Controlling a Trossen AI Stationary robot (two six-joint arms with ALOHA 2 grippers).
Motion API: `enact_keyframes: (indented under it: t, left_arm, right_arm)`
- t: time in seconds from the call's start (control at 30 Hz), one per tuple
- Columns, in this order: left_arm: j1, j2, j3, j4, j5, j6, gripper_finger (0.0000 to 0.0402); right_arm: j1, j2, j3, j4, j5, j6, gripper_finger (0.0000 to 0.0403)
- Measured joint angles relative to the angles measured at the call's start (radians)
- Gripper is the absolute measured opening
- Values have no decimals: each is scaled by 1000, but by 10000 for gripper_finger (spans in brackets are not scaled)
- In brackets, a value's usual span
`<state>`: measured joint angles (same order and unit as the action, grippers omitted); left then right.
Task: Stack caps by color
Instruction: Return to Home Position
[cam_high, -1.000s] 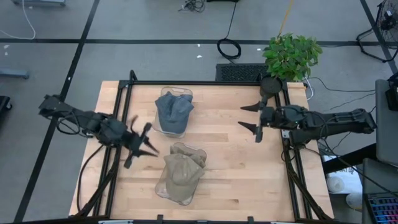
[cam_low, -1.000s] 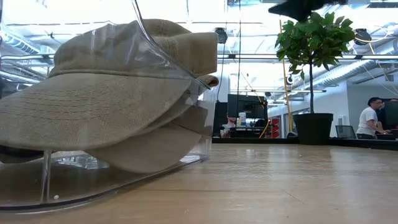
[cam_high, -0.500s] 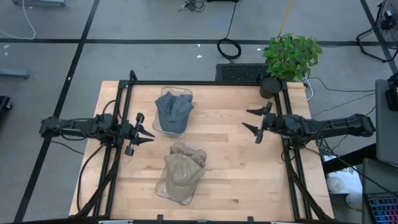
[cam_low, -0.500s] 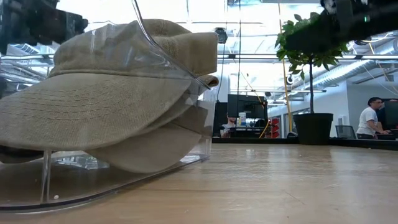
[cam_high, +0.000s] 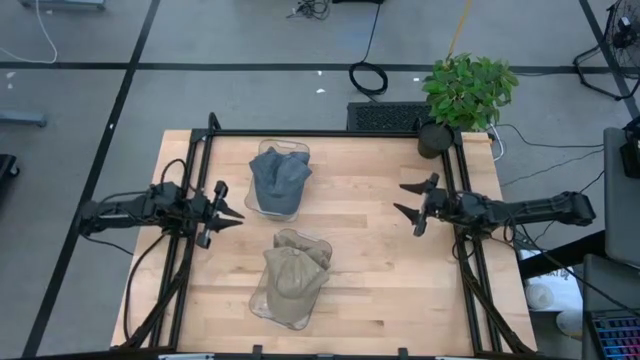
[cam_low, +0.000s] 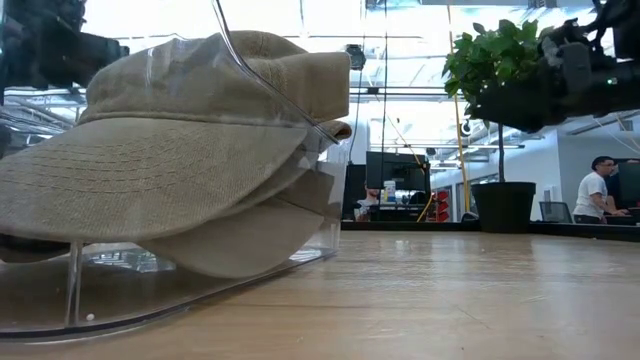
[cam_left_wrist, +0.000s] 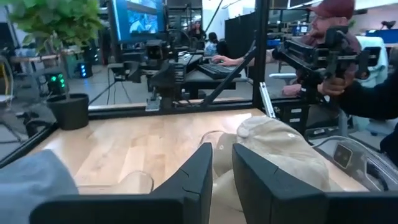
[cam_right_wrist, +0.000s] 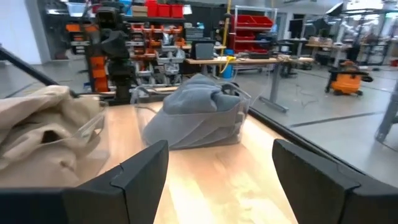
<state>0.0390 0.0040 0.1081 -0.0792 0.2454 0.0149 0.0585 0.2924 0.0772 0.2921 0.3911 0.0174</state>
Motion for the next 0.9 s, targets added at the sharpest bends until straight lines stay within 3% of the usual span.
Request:
enact_keyframes:
  t: [0.37, 0.67, 0.9]
  left_arm:
    - [83, 0, 0, -11, 76, -49, 72]
    - [100, 0, 0, 17, 79, -60, 72]
    - [100, 0, 0, 51, 151, -54, 72]
  right_arm:
    - [1, -292, 1, -280, -29, -46, 224]
    - [0, -289, 4, -309, -105, -68, 188]
    - [0, -289, 3, -305, -200, -74, 169]
